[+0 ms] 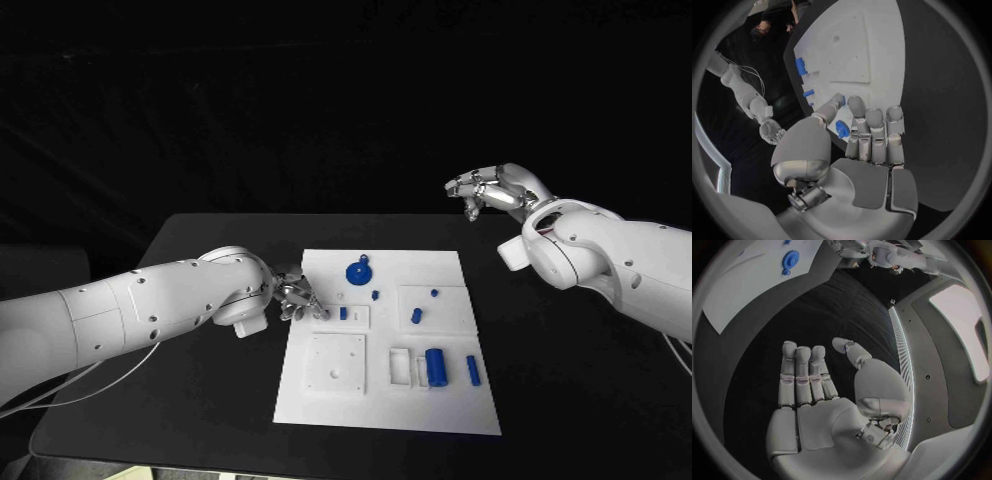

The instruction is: Assemble the parts on the task board

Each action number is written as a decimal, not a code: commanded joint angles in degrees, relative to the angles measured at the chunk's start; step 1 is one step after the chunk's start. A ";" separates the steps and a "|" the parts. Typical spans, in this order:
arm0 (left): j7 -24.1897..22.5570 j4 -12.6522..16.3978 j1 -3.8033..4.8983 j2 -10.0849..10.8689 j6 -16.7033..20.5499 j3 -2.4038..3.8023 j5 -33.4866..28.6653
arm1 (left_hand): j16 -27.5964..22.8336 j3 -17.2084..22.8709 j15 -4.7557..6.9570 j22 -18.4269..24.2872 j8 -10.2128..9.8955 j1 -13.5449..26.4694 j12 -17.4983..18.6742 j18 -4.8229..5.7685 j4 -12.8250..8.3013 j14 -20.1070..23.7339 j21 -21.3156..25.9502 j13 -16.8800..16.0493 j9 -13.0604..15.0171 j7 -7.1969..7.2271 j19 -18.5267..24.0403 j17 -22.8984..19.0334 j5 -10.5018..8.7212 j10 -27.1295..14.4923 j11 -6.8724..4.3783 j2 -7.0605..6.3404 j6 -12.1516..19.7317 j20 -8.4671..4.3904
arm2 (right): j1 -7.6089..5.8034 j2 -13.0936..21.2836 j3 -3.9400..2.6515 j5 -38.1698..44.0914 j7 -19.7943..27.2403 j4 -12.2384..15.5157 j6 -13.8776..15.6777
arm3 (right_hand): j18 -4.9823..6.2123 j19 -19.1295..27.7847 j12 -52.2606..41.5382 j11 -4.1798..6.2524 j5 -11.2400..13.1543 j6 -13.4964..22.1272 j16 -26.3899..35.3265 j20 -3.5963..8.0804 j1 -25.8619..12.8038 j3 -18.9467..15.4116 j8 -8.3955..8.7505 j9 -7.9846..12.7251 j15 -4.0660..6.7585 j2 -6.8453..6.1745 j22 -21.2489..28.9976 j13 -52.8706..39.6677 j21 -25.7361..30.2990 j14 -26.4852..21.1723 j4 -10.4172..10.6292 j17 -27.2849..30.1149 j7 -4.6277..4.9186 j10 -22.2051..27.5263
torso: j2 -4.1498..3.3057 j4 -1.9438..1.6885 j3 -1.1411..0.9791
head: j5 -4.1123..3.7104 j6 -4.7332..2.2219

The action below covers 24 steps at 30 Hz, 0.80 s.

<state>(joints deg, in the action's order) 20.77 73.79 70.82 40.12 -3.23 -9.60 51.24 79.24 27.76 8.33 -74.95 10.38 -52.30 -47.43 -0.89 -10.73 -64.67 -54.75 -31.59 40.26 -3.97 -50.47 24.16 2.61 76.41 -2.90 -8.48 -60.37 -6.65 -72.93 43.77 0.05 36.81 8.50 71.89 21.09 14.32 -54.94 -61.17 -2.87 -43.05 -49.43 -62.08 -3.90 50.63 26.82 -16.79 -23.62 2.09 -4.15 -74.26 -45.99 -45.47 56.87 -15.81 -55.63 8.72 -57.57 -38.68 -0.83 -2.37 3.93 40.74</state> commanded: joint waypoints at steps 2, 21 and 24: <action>0.16 1.08 -0.19 0.14 0.70 0.00 4.02 | 0.03 1.88 0.30 -0.25 0.01 2.76 0.06 -0.59 4.84 -0.24 0.56 0.11 -0.13 0.18 -0.62 -0.10 0.20 0.19 0.26 -2.96 -0.14 -7.31 | 0.02 0.06 -0.03 0.32 0.44 0.14 -0.76 | 0.68 -0.10 -0.24 0.11 -0.10 -0.08 -0.40 -0.48 0.56 0.45 -0.35 0.05 0.03 0.11 -0.10 0.09 0.20 -0.53 0.05 0.08 0.42 0.46 | 0.02 -0.02 -0.02 | -0.02 -0.05; 2.15 1.26 -0.49 -0.84 1.87 -0.56 11.05 | 0.95 2.66 0.91 -0.79 1.61 4.18 -0.60 -0.98 10.47 -1.17 -0.05 -0.05 0.55 0.91 -1.04 0.23 0.19 1.40 -0.47 -1.43 -2.06 -7.57 | 0.02 0.16 -0.02 0.32 0.41 0.23 -0.70 | 0.68 -0.11 -0.26 0.12 -0.13 -0.09 -0.43 -0.47 0.62 0.50 -0.35 0.05 0.03 0.13 -0.13 0.12 0.21 -0.53 0.02 0.12 0.41 0.46 | -0.02 0.03 -0.03 | 0.18 -0.05; 2.21 0.88 -0.49 -1.15 1.95 -0.61 11.05 | 1.01 2.30 0.97 -0.83 1.74 4.09 -0.62 -0.99 10.44 -1.21 -0.10 -0.06 0.62 0.97 -1.03 0.25 0.20 1.43 -0.53 -1.05 -2.19 -7.58 | 0.02 0.14 -0.02 0.32 0.40 0.23 -0.70 | 0.68 -0.11 -0.27 0.12 -0.13 -0.09 -0.44 -0.47 0.62 0.50 -0.36 0.05 0.03 0.13 -0.14 0.12 0.22 -0.54 0.02 0.13 0.41 0.46 | -0.02 0.00 -0.03 | 0.19 -0.07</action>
<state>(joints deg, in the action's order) 22.58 74.68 70.34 39.19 -1.93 -10.22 60.94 79.87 30.33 8.89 -74.93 11.95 -48.25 -47.66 -0.89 -0.26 -65.85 -54.76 -31.60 40.82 -3.04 -51.21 24.34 2.61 77.50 -3.49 -10.10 -62.12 -6.76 -72.93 43.91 0.06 36.80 8.50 72.01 21.09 14.32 -54.95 -61.17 -2.87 -43.05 -49.61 -62.29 -3.90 50.63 26.98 -16.79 -23.62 2.09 -4.15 -74.33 -45.95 -45.47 56.87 -15.65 -55.59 8.77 -57.58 -38.68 -0.83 -2.41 4.10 40.67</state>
